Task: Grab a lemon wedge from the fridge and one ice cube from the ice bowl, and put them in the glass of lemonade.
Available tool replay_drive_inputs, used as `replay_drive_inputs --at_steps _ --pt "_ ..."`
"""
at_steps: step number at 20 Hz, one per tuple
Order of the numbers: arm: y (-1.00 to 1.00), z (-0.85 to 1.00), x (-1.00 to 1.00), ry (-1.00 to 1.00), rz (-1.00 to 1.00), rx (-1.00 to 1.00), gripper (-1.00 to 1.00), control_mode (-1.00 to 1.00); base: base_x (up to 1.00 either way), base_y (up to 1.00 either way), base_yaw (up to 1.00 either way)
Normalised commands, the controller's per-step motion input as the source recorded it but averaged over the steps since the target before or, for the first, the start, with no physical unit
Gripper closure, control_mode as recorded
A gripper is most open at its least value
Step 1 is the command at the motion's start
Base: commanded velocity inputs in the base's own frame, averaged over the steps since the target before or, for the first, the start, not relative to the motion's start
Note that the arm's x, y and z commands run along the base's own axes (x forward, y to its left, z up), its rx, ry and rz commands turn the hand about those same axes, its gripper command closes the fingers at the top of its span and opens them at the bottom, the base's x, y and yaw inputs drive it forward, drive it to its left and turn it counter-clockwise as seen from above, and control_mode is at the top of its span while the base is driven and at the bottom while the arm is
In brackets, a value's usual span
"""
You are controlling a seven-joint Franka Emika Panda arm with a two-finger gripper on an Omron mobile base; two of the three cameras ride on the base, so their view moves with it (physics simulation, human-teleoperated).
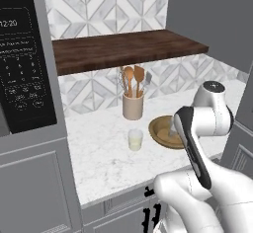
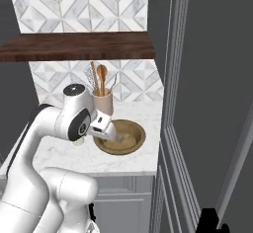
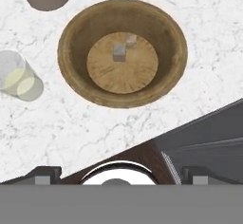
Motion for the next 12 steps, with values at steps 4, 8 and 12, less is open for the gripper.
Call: replay_drive_inputs --at_steps 4,8,12 --pt "-0.15 -0.07 0.21 0.03 -0.14 0.14 -1.00 -1.00 0.00 0.00 0.00" --pt "-0.07 -0.11 0.33 0.01 0.00 0.03 -1.00 -1.00 0.00 0.00 0.00" --pt "0.00 -0.11 0.48 0.07 0.00 0.00 -1.00 -1.00 0.00 0.00 0.00"
